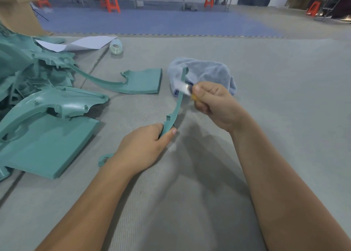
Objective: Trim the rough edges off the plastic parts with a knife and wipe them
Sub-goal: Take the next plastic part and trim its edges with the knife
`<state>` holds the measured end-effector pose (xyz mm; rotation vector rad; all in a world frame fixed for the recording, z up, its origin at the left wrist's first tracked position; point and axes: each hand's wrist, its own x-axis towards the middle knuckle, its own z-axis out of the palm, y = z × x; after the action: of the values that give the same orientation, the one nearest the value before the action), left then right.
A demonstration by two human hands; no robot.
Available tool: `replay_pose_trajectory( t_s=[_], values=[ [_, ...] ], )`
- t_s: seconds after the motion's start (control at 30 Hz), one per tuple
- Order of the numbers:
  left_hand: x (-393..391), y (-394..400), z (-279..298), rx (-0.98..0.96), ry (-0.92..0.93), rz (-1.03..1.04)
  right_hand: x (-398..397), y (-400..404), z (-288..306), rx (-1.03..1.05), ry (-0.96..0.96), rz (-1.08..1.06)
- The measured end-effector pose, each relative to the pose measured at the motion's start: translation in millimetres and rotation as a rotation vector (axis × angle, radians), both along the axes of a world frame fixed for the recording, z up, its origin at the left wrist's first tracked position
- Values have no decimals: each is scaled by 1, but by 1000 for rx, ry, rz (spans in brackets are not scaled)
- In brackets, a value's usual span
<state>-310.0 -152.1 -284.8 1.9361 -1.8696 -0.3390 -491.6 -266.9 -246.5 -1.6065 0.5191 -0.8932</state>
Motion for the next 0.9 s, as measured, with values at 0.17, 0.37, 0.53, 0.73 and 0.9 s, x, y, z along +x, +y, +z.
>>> replay_pose_trajectory(
  t_s=[0.17, 0.37, 0.53, 0.73, 0.9],
  values=[
    [-1, 1, -1, -14, -38, -20, -7, -7, 5, -14, -86, -117],
    [-3, 2, -2, -11, -40, -5, -9, -8, 12, 50, -251, -307],
    [-1, 0, -2, -29, 68, 49, 0, 12, 5, 175, -370, -312],
    [0, -1, -2, -65, 137, 64, 26, 35, -6, 17, -103, -85],
    [3, -6, -2, -74, 211, 91, 10, 29, -4, 106, 8, 111]
  ],
)
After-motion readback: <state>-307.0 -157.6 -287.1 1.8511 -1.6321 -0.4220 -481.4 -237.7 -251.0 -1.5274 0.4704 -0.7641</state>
